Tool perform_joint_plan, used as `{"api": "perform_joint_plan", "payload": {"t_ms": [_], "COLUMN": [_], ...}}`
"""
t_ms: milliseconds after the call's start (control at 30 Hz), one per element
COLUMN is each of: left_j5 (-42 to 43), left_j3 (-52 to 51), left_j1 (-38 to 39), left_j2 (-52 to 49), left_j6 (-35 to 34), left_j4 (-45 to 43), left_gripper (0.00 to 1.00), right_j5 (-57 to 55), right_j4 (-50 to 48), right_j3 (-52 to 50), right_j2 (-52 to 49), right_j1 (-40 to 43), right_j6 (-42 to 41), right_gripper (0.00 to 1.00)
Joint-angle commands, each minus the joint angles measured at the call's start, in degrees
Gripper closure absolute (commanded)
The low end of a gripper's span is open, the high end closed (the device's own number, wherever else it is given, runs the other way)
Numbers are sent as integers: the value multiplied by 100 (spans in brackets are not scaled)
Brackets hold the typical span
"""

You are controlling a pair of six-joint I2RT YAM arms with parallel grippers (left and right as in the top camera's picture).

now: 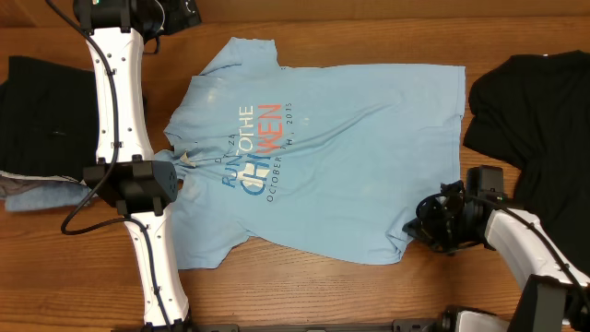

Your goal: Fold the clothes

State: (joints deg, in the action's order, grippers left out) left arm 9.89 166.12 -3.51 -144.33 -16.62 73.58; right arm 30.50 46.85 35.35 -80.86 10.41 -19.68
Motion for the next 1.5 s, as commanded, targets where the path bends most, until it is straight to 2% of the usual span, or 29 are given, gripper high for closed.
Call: {"api": "perform_joint_plan", "payload": {"t_ms": [0, 167, 400, 667, 1000, 1200, 1467], "left_j5": [63, 63, 63, 63, 61, 48, -125], "left_j3": [81, 81, 81, 81, 81, 81, 81], "left_j1": [-17, -11, -11, -11, -7, -7, -22], "left_j2": [76, 76, 76, 76, 76, 76, 76], "left_j6": [-98, -98, -98, -98, -98, -98, -98], "left_j4": [-11, -11, -11, -11, -11, -11, -101], "left_gripper": [0, 0, 0, 0, 0, 0, 0], "right_j5": [-590, -2052, -3198, -2968, -3132, -4017, -3980], "right_j4": [881, 2225, 2468, 2413, 2304, 2352, 2323], "right_j3": [920, 1871, 2037, 2037, 2033, 2033, 2033], "right_j2": [11, 11, 9, 9, -2, -131, -350], "right_j1": [22, 22, 179, 1381, 1373, 1412, 1665], "right_j6": [210, -142, -1045, -839, -737, -1338, -1316], "right_gripper": [96, 96, 96, 96, 96, 96, 96]}}
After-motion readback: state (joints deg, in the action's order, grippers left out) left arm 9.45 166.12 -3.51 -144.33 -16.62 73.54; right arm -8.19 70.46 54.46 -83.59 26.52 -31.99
